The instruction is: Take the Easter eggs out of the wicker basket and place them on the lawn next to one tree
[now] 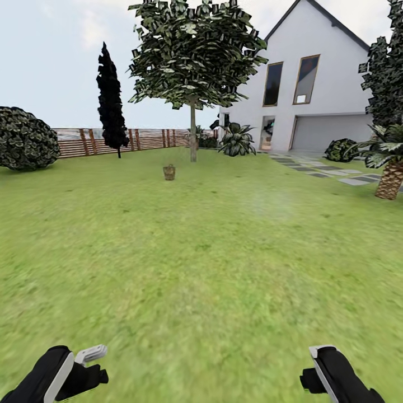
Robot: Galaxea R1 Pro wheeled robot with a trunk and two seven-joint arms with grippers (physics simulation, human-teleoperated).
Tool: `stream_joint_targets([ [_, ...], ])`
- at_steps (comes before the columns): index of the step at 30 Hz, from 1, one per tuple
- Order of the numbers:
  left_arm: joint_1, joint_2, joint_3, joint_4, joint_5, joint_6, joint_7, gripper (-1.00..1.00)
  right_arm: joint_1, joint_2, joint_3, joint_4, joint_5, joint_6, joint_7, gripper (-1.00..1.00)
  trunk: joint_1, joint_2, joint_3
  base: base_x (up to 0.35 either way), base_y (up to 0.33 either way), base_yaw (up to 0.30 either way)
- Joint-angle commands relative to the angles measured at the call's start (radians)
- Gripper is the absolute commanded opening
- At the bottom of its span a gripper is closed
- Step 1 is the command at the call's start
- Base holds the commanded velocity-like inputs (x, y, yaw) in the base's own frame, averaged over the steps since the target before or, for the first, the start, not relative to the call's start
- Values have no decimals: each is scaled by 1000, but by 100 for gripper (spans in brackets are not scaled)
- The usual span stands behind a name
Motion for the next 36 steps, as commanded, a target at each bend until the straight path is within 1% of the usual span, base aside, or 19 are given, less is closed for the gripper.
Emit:
stream_joint_targets([
  [1,-1,0,2,-1,-5,5,-6,100,-1,2,1,-3,9,4,2,100,1,-1,-1,337,0,0],
  [11,-1,-2,2,-1,-6,4,-3,100,-1,9,4,-11,15,6,-1,100,1,-1,-1,338,0,0],
  [22,0,0,3,-1,-7,4,-3,100,-1,9,4,-14,15,5,-1,100,1,-1,-1,337,0,0],
  [26,-1,0,3,-1,-7,4,-5,100,-1,8,7,-40,10,5,1,100,1,-1,-1,337,0,0],
  [32,-1,0,3,-1,-7,4,-5,100,-1,7,3,-44,5,7,2,100,1,-1,-1,338,0,0],
  [36,-1,-2,3,-1,-7,4,-5,100,-1,8,8,-45,13,7,2,100,1,-1,-1,338,0,0],
])
